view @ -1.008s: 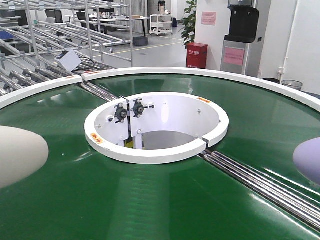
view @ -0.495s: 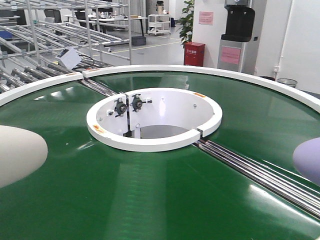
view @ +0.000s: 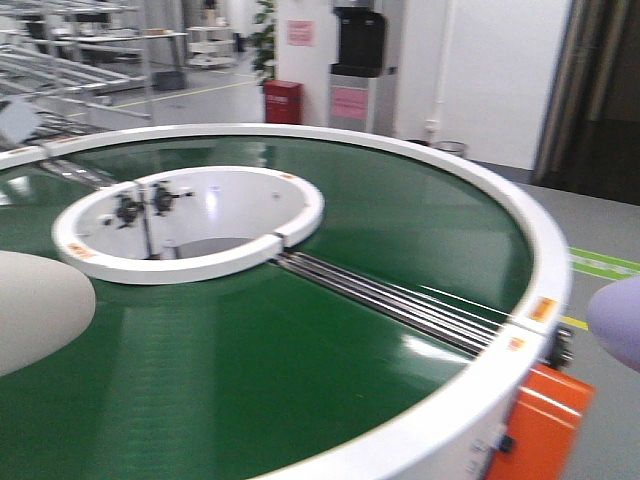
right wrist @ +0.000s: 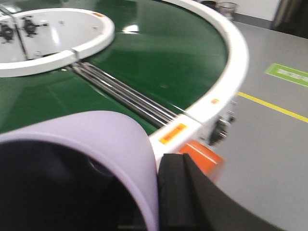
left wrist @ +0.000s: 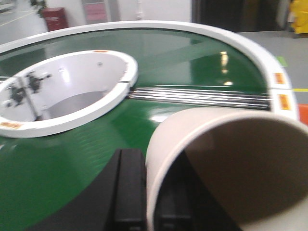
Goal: Grab cup from conveyor and place in blue bin
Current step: 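Drive the base with both cups held to the blue bins on the cart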
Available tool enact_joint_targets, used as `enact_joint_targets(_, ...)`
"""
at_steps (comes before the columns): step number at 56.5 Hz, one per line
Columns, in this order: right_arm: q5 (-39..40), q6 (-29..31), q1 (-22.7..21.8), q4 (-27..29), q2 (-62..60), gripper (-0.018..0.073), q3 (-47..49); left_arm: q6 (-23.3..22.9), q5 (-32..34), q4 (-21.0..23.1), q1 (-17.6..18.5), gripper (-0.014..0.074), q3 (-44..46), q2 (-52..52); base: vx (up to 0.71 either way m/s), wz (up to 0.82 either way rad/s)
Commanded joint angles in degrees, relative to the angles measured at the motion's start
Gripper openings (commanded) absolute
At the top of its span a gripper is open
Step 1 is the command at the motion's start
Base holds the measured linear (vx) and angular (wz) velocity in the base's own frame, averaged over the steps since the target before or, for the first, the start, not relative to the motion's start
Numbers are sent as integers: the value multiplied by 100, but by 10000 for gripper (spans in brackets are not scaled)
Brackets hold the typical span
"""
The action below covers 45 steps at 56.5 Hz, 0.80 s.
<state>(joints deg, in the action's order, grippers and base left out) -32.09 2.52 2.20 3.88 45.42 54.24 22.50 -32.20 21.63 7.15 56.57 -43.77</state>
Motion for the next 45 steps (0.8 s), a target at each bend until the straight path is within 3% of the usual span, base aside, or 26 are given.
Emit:
enact_joint_targets(1, 516, 43, -18, -20, -47, -9, 164, 1, 459, 145, 35, -6, 154, 14, -21, -61)
enact_joint_targets(45, 517, 43, -18, -20, -47, -9, 164, 1, 460, 145, 35, -6, 154, 19, -14, -60)
